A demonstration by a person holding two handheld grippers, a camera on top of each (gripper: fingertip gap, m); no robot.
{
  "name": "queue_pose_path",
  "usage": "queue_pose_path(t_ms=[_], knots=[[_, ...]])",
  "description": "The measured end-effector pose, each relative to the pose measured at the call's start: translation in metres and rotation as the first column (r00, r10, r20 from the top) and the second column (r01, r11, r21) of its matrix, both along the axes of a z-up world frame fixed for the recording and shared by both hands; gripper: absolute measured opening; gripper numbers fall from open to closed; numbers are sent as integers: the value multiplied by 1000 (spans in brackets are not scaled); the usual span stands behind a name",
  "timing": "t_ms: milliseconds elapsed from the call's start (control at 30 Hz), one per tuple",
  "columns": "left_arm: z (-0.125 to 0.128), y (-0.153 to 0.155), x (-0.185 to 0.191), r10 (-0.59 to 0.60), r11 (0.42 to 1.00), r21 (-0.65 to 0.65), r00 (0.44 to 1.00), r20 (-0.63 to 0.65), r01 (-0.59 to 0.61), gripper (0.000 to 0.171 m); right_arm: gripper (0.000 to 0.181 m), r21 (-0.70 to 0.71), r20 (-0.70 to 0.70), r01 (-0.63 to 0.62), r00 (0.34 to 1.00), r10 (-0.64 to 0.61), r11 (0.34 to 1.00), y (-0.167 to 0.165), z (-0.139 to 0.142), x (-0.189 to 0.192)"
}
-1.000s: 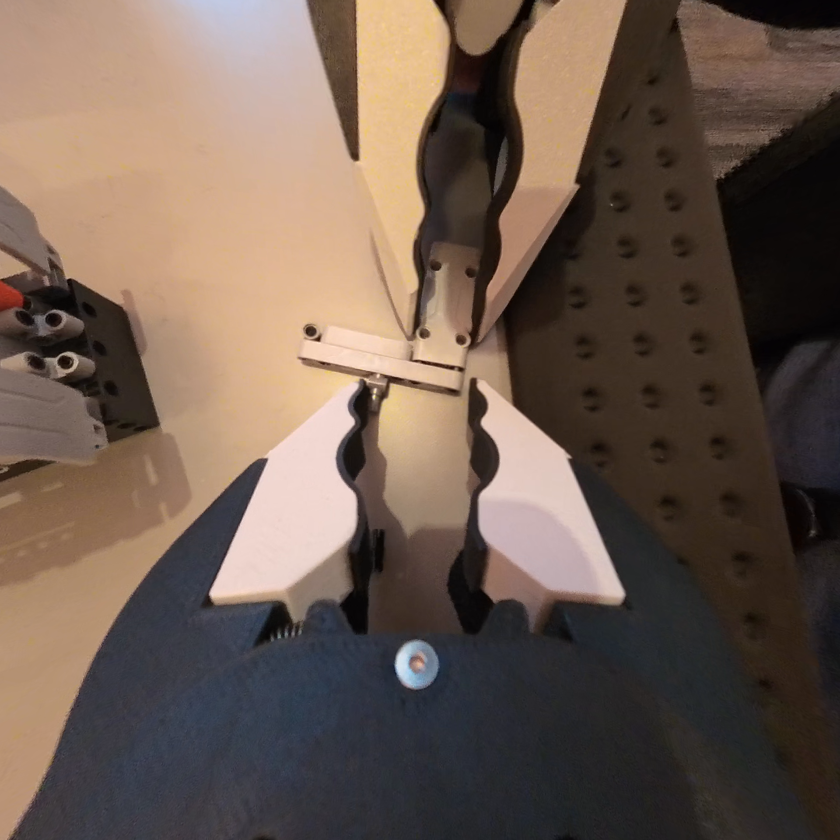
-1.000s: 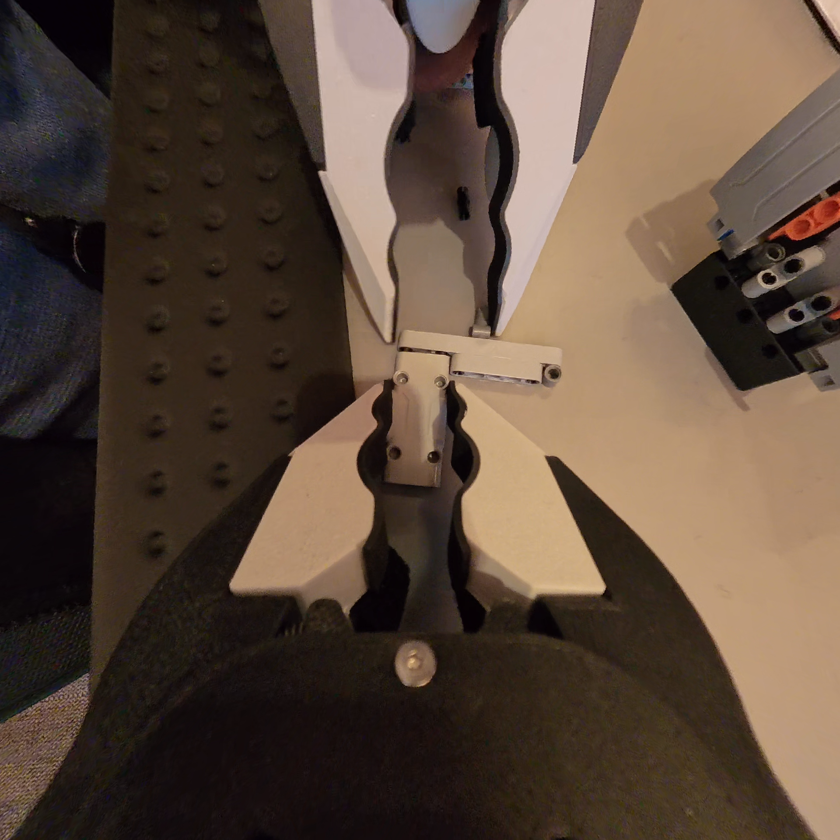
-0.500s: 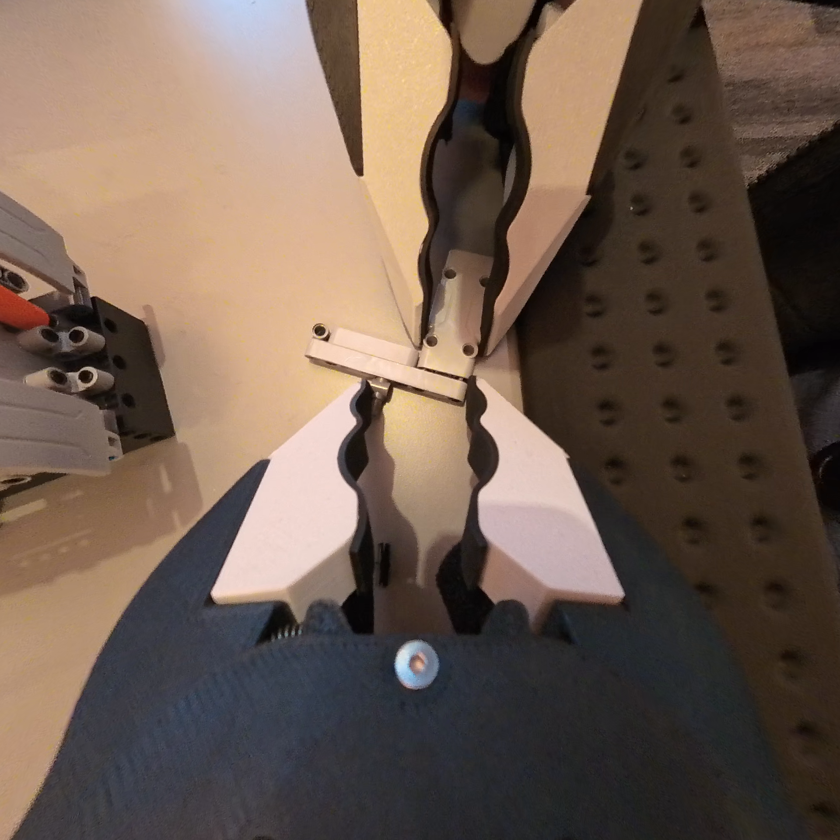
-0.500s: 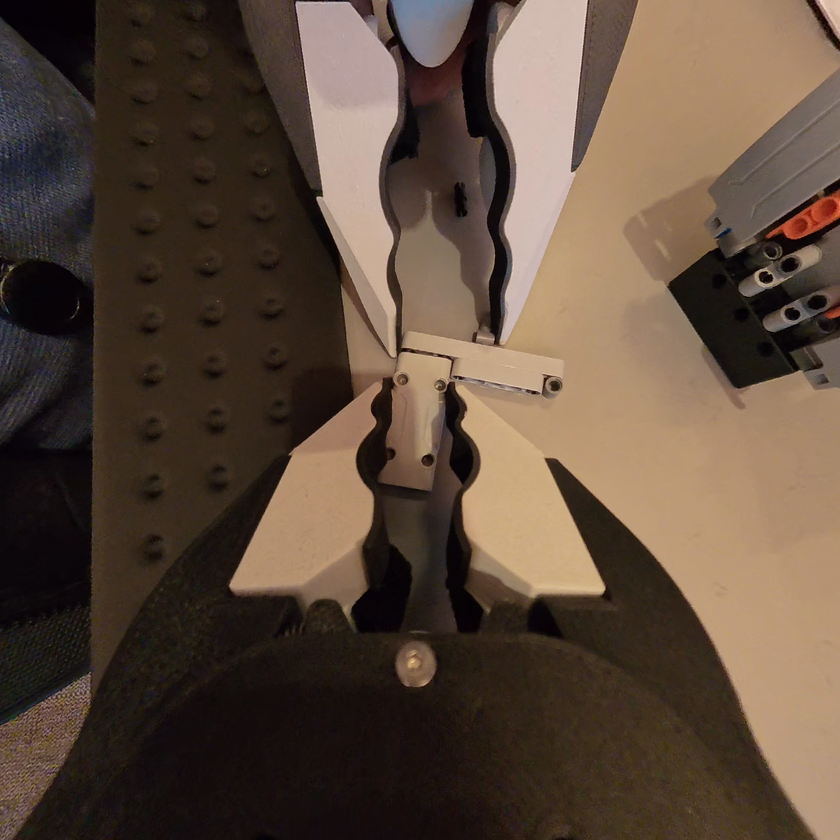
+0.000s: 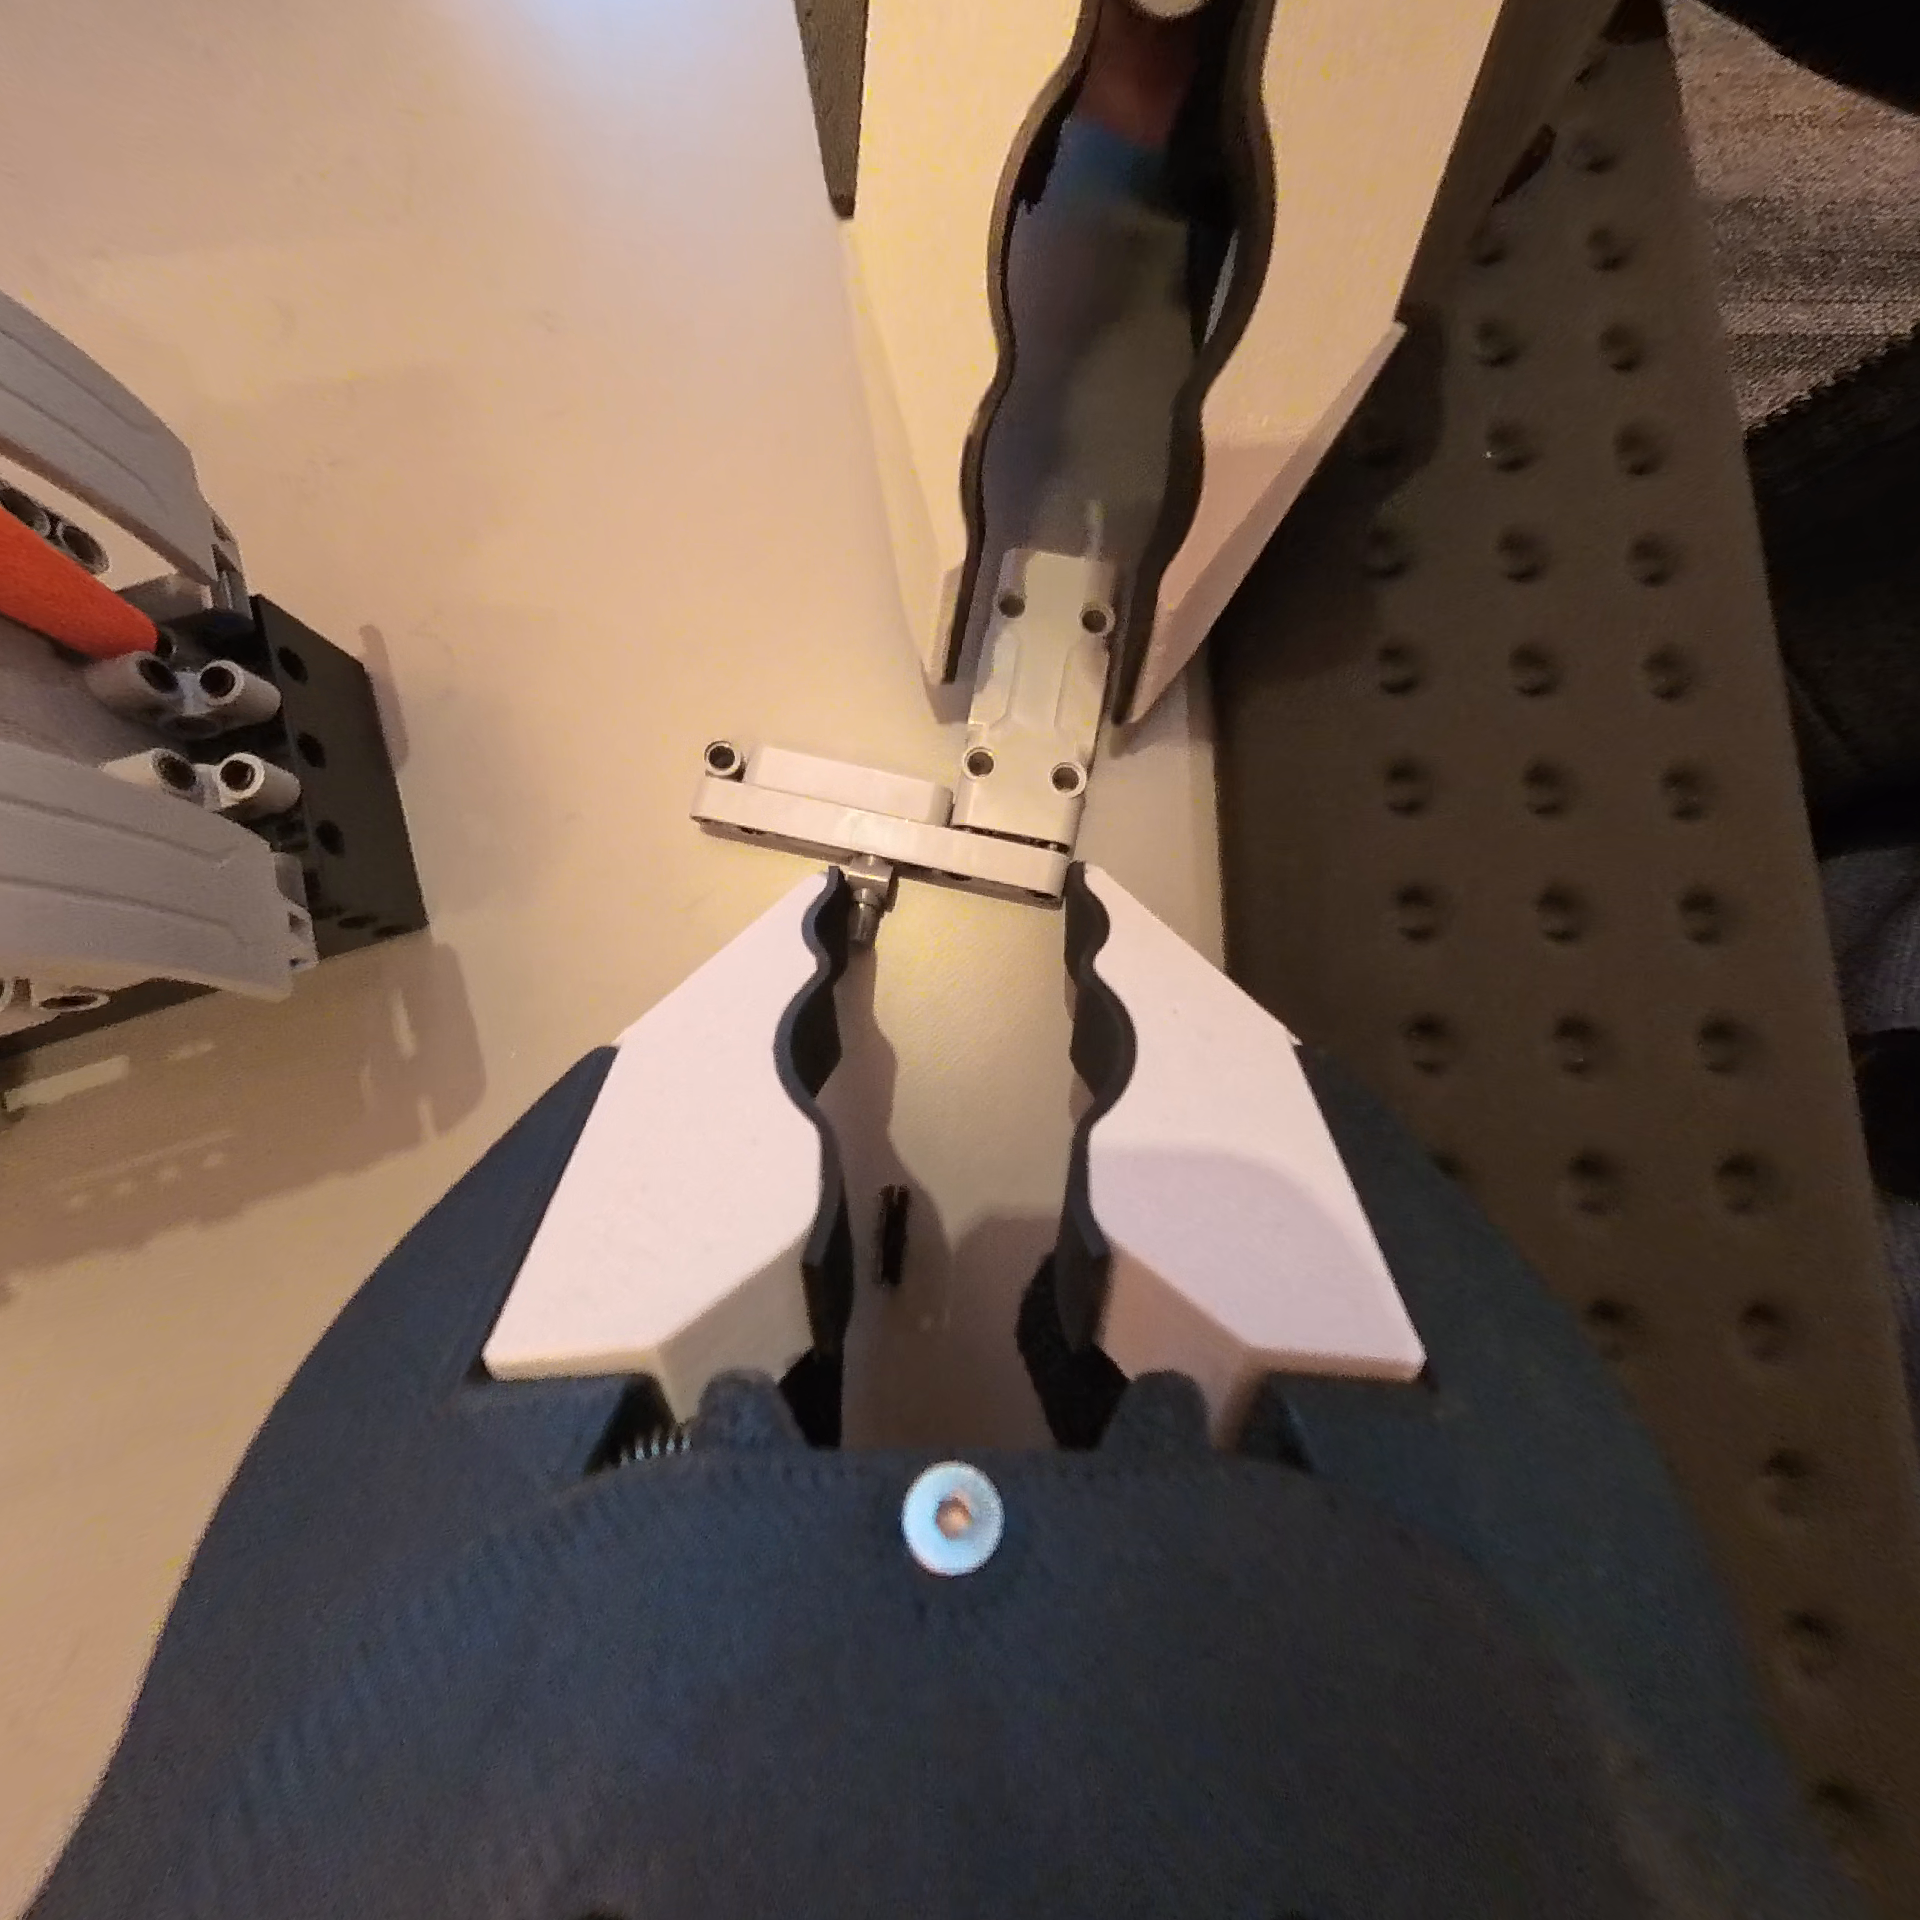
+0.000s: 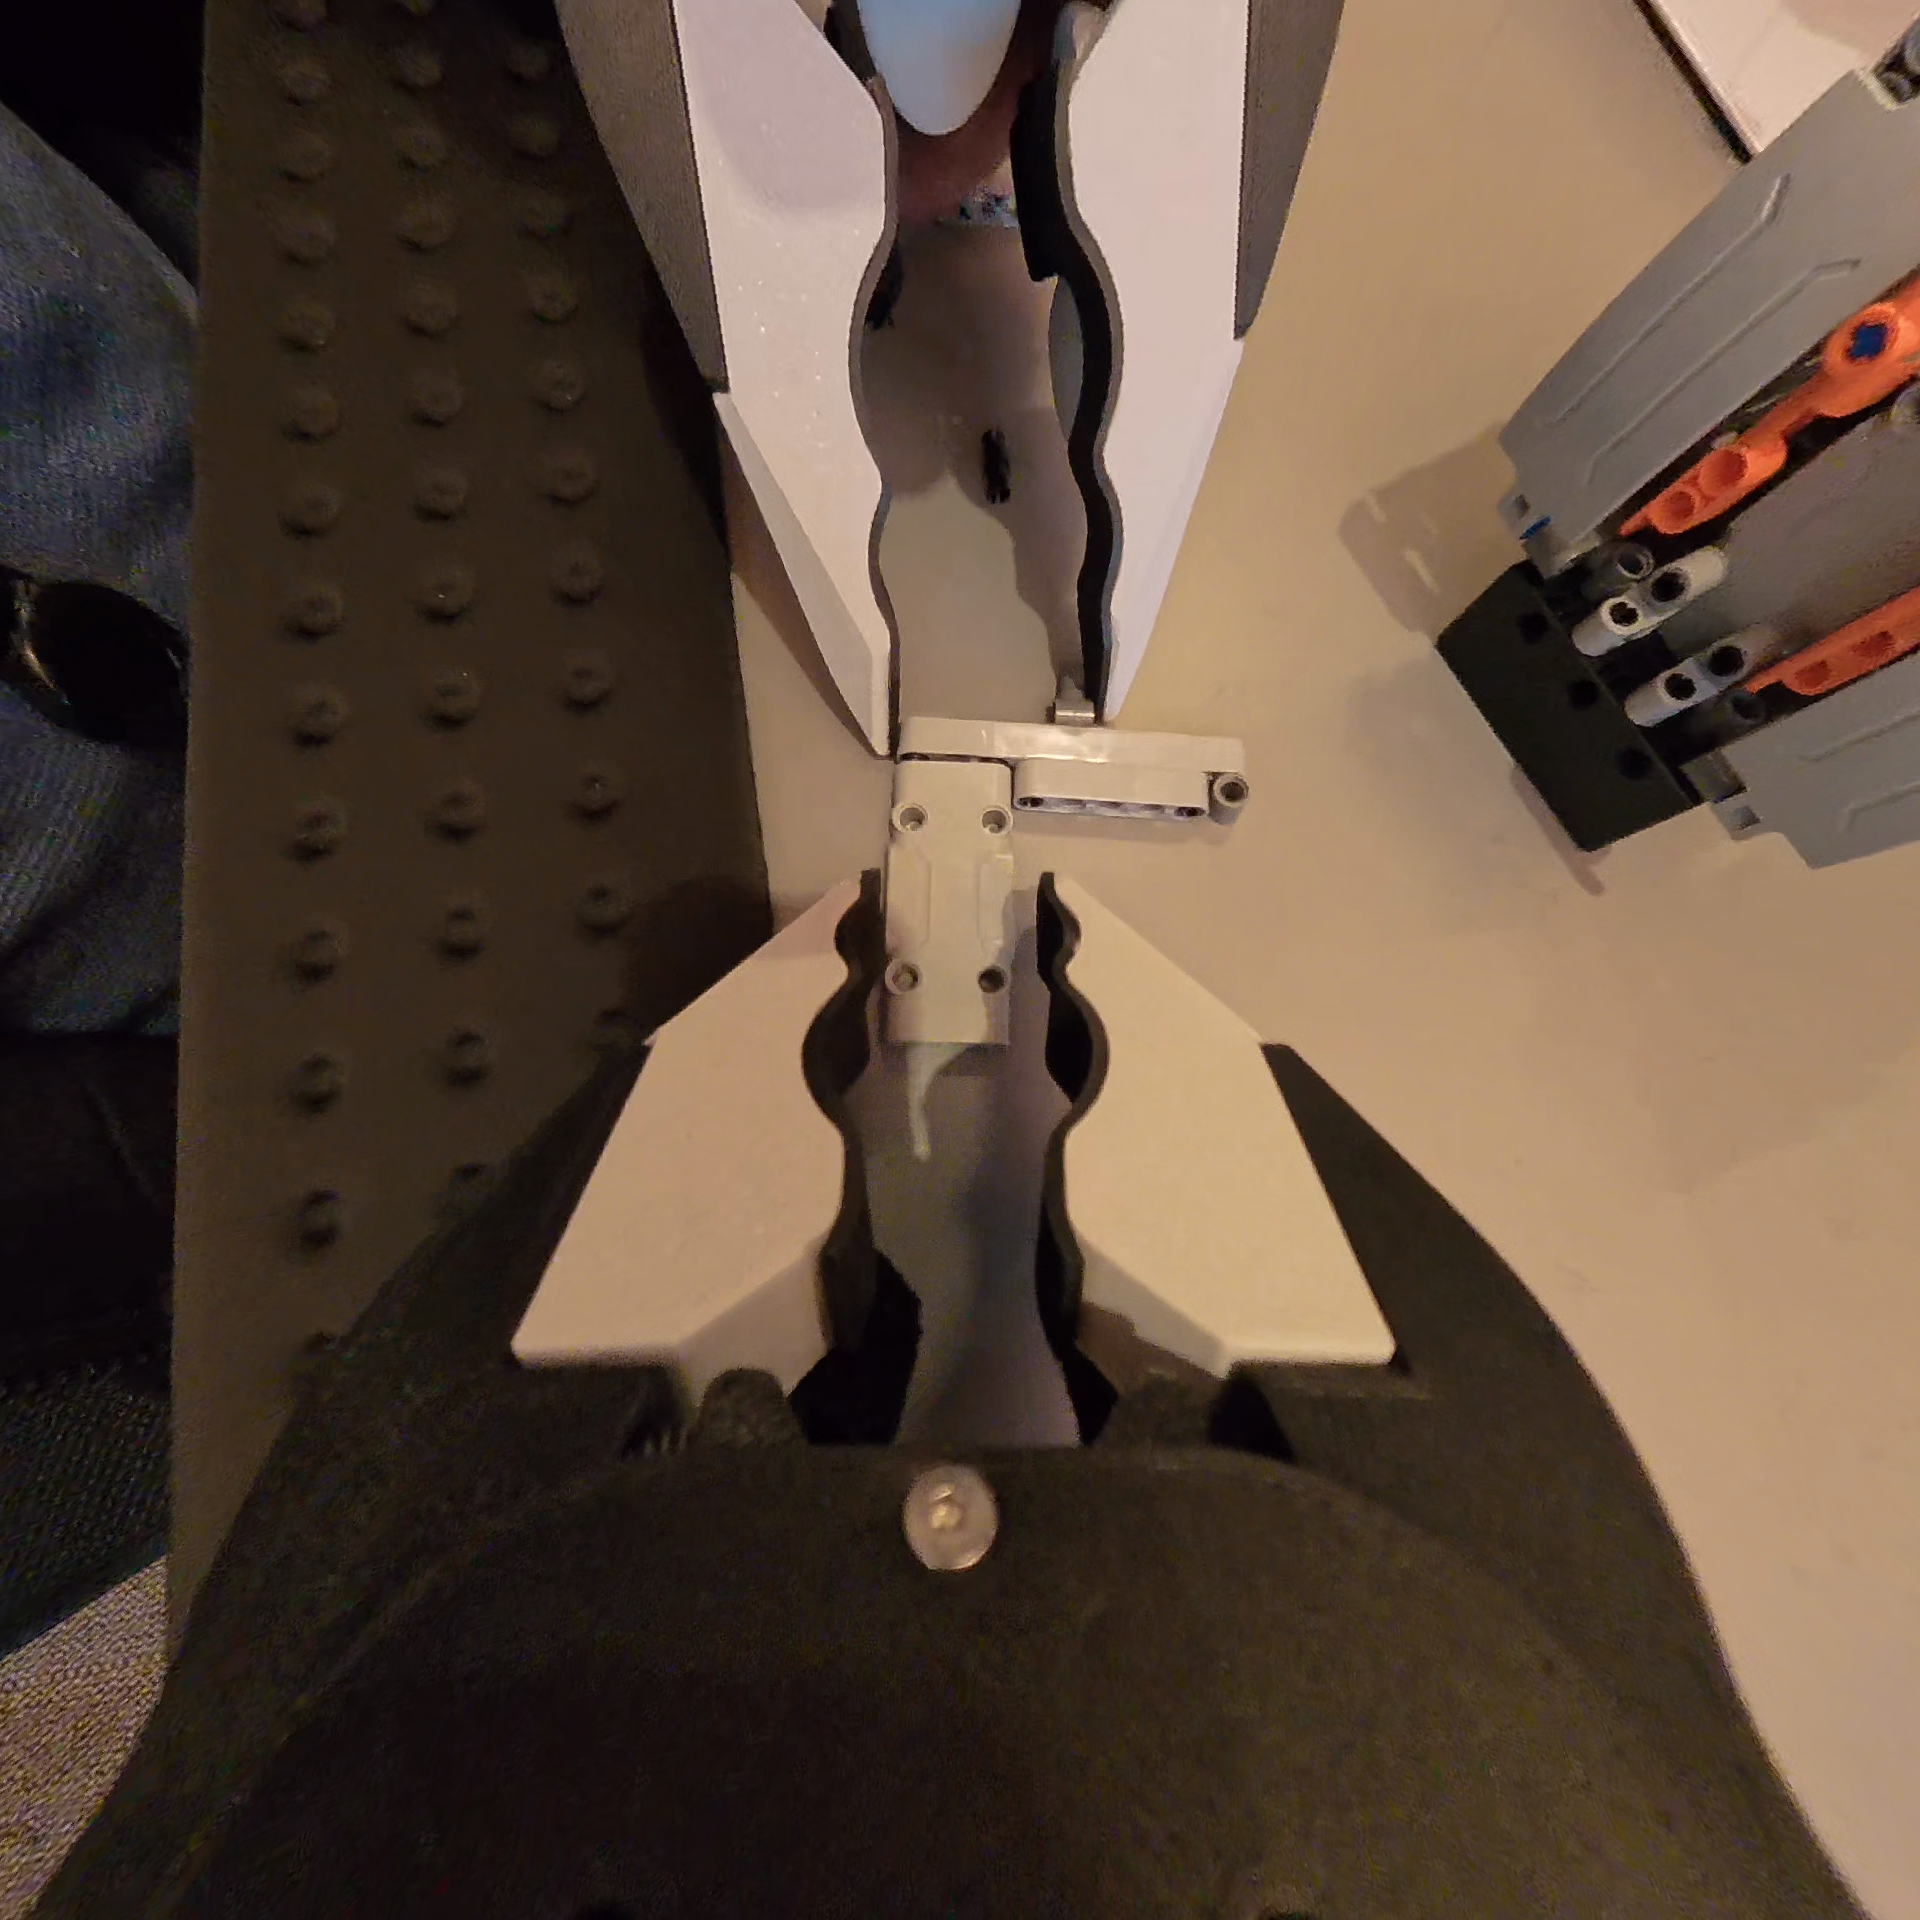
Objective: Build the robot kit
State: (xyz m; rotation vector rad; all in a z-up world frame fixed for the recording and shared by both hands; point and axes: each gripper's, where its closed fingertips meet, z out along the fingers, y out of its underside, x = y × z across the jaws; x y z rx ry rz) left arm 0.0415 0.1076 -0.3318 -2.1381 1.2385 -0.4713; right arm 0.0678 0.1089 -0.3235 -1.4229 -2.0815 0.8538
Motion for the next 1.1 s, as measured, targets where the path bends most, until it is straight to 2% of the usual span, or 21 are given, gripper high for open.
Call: queue_pose_path(t_ms=[133,767,1100], knots=[[0,-1,-1,-5,1000,-4,1000,1,5,39,25,33,22,-6,1000,5,999,1,-5,1],[0,-3,-2,-42,999,3,999,0,42,38,21,11,58,-51,997,50,999,-3,-7,0],[0,1,-2,-15,999,31,1000,-19,16,40,20,32,66,-11,998,8,999,-5,-7,-4]])
